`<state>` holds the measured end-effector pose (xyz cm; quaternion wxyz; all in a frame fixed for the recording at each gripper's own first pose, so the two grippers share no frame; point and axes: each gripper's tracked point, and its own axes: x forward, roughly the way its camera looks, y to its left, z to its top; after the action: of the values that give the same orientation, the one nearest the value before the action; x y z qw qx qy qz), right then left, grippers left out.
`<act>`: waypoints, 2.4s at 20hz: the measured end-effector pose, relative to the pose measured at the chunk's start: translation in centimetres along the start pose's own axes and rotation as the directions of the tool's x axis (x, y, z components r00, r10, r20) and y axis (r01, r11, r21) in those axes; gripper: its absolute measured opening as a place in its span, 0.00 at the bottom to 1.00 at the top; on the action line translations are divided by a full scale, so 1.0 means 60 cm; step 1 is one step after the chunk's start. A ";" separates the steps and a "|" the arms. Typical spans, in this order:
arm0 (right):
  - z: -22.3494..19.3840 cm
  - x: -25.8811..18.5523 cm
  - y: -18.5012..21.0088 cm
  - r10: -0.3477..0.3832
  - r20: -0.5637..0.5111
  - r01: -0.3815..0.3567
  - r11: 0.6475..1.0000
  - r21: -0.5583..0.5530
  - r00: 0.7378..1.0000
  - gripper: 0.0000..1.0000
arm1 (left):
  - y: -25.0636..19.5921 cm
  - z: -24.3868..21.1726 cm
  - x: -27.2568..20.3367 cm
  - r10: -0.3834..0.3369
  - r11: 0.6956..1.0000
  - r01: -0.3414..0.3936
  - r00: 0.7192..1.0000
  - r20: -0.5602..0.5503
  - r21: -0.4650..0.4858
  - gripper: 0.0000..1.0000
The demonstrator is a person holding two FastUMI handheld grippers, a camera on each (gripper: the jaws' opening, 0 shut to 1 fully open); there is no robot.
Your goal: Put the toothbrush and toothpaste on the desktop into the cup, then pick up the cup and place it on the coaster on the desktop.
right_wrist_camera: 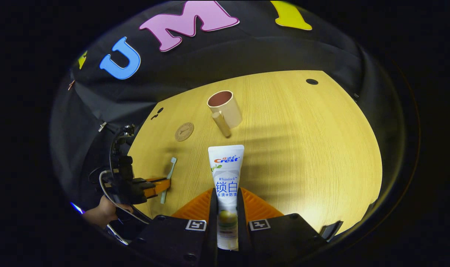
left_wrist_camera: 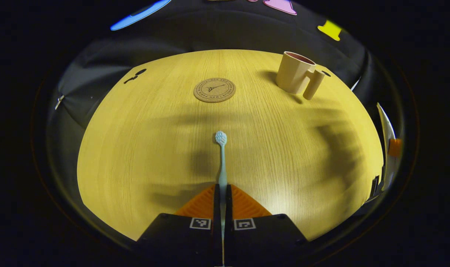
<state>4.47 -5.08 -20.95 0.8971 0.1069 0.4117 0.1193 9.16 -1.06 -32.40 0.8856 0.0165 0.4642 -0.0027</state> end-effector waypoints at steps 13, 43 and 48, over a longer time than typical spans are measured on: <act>0.155 0.032 0.028 0.051 0.140 -0.036 0.993 -0.108 0.989 0.27 | -0.013 0.032 -0.043 -0.007 0.996 0.018 0.993 0.120 -0.087 0.02; 0.462 0.244 0.089 0.170 0.662 0.027 0.960 -0.277 0.730 0.27 | -0.085 0.240 -0.172 0.023 0.995 0.034 0.848 0.529 -0.098 0.07; 0.441 0.281 0.086 0.173 0.637 0.024 0.957 -0.288 0.751 0.27 | -0.111 0.291 -0.207 -0.004 0.990 0.087 0.809 0.587 -0.113 0.06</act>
<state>34.69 2.44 -14.58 0.9845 0.0311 0.0453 0.1666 16.32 -8.38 -12.43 0.9841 -0.0557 0.1685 0.0024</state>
